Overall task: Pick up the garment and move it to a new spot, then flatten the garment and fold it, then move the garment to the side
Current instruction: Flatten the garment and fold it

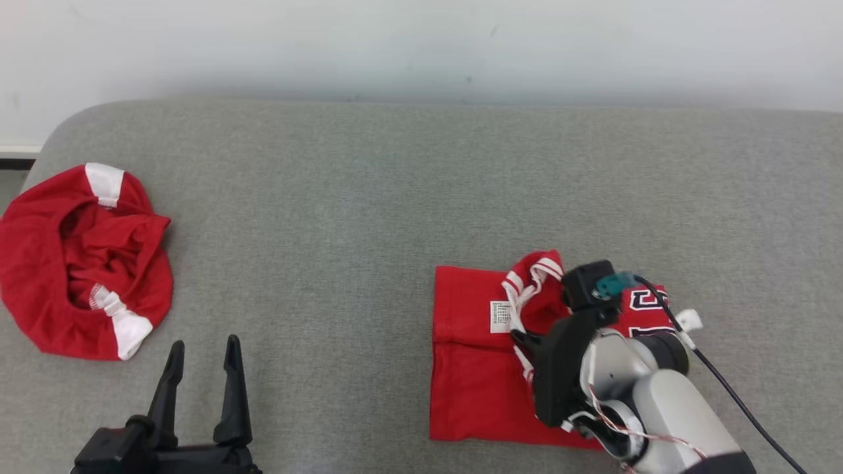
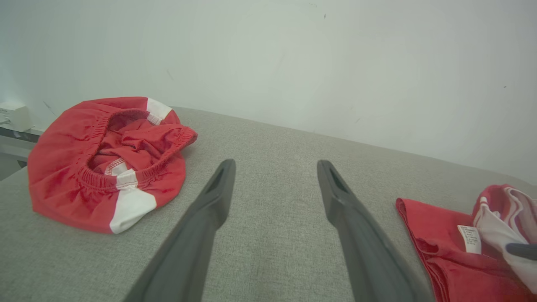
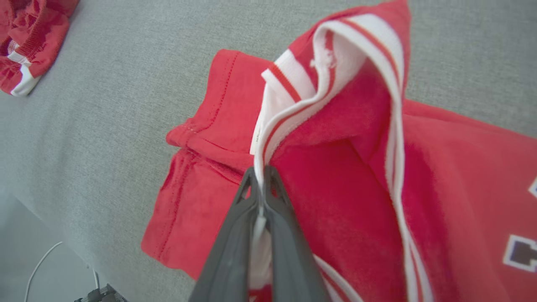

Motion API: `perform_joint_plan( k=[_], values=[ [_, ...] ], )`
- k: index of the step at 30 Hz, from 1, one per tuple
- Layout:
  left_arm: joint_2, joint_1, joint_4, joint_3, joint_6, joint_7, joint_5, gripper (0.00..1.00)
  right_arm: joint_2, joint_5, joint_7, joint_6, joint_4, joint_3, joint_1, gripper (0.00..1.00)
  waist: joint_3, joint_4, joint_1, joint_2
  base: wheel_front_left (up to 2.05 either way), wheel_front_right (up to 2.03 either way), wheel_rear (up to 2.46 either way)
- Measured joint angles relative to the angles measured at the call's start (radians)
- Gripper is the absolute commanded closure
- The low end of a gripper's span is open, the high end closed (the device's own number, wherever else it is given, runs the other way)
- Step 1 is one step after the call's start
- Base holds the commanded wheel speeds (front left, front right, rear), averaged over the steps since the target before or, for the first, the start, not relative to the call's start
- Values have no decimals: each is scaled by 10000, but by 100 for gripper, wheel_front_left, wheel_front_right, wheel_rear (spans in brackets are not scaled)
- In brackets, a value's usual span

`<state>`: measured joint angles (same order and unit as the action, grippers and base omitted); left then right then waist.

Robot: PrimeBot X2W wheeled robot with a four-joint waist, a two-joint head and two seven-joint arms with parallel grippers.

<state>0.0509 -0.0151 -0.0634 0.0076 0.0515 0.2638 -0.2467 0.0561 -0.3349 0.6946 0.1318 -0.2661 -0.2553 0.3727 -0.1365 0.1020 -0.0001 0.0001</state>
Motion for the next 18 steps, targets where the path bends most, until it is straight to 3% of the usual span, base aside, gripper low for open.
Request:
perform_joint_plan(
  k=[13,14,15,18],
  values=[
    [-2,-177,-98,-236,-31,0,-102,0,-40,-1058,-671,0,-2192,-1507,1563,100,-188,554,0,0,0,0,0],
    [-2,-183,-100,-236,-31,0,-102,0,-40,-1099,-736,0,-2295,-1576,1642,84,-200,572,1,-1,0,0,0],
    [-2,-194,-105,-240,-31,0,-104,0,-33,-1191,-821,0,-2364,-1664,1710,0,-209,585,1,0,0,0,0],
    [-2,-215,-130,-213,-33,0,-104,0,-40,-1839,-1285,0,-2334,-1870,1863,0,-201,581,1,0,0,0,0]
  ],
)
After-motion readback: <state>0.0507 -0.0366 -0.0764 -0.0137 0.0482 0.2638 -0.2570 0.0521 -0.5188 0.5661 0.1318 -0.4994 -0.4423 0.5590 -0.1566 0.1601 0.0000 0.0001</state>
